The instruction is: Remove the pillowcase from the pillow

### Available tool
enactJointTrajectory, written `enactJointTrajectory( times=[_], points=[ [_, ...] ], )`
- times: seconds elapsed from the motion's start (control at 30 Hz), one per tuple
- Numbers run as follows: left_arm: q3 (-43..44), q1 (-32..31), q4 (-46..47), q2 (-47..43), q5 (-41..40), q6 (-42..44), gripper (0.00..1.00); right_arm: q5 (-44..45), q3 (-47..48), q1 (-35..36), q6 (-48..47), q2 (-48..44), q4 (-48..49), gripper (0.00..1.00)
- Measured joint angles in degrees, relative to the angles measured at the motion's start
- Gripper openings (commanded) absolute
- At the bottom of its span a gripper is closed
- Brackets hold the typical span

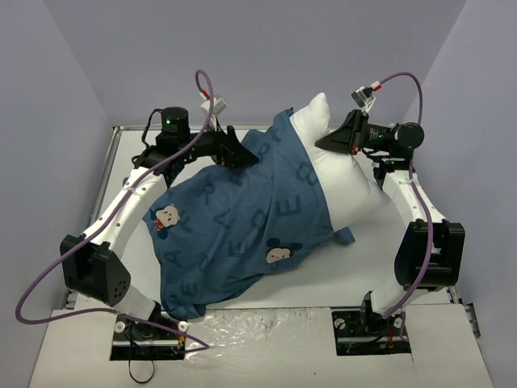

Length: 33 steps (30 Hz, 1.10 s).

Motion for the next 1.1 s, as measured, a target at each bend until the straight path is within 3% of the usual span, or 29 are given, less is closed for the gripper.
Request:
enactJointTrajectory(
  times=[0.1, 0.13, 0.2, 0.33, 0.5, 0.63, 0.83, 0.97, 1.1],
  points=[
    [-2.14, -2.62, -1.36, -0.04, 0.63, 0.94, 0.99, -0.07, -1.01, -1.9, -0.17, 0.0, -0.07, 0.0],
    [-2.23, -3.15, -2.6, 0.07, -0.07, 2.32, 0.94, -0.09, -1.4, -2.25, -0.2, 0.0, -0.09, 0.0],
    [-2.23, -3.28, -4.09, 0.17, -1.81, 5.11, 0.94, -0.04, -1.88, -1.95, -0.22, -0.02, -0.11, 0.0],
    [-1.86, -0.44, 2.49, 2.08, -1.95, 3.1, 0.94, 0.61, -2.54, -0.55, -0.2, -0.28, -0.07, 0.0],
    [9.53, 1.92, 9.55, 14.12, 0.26, -2.99, 0.94, 1.09, -5.68, 1.51, -0.22, -3.39, -0.07, 0.0],
    [10.54, 1.27, 19.67, 20.63, 5.6, -13.57, 0.96, 1.07, -7.21, 2.99, -0.22, -5.66, 0.04, 0.0],
    [1.01, 0.42, 43.82, 22.12, 11.45, -37.38, 0.96, 1.01, -8.02, 2.4, -0.31, -6.25, 0.33, 0.0],
    [-0.46, 2.27, 49.24, 20.15, 12.24, -44.61, 0.95, 0.7, -8.52, 1.4, -0.63, -6.16, 0.33, 0.0],
    [1.11, 6.97, 47.93, 15.89, 12.46, -46.03, 0.94, 0.66, -8.52, 0.61, -0.9, -6.03, 0.31, 0.0]
  ],
)
